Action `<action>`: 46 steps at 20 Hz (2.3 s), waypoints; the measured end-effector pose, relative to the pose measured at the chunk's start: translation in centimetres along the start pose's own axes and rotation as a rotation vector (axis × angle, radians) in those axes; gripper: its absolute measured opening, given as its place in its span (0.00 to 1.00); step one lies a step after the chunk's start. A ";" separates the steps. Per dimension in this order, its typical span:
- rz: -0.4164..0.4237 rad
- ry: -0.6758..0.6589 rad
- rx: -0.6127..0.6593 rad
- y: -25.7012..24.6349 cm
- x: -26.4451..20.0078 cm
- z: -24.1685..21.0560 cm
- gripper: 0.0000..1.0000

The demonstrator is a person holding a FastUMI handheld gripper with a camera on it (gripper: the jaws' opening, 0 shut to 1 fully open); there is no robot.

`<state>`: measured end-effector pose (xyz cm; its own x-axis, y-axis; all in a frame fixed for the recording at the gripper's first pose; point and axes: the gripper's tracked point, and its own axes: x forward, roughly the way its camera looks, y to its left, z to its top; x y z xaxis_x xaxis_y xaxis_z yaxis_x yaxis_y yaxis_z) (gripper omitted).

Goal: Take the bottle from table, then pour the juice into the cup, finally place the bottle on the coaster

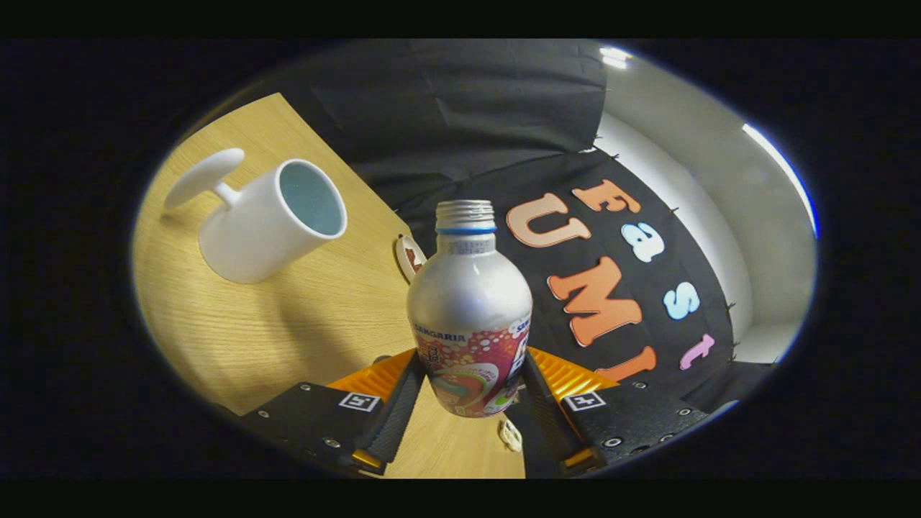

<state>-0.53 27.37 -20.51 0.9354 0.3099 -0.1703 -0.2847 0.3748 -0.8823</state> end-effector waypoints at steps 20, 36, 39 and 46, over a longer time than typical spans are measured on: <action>-0.097 -0.126 -0.426 -1.0 0.5 2.8 0.77; -0.171 -0.173 -0.583 -1.7 0.8 3.2 0.77; -0.176 -0.179 -0.601 -1.8 0.9 3.4 0.77; -0.204 -0.203 -0.633 -2.0 1.0 3.6 0.77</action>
<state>0.21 30.06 -17.35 0.8818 0.4681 0.0575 0.1277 -0.1196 -0.9846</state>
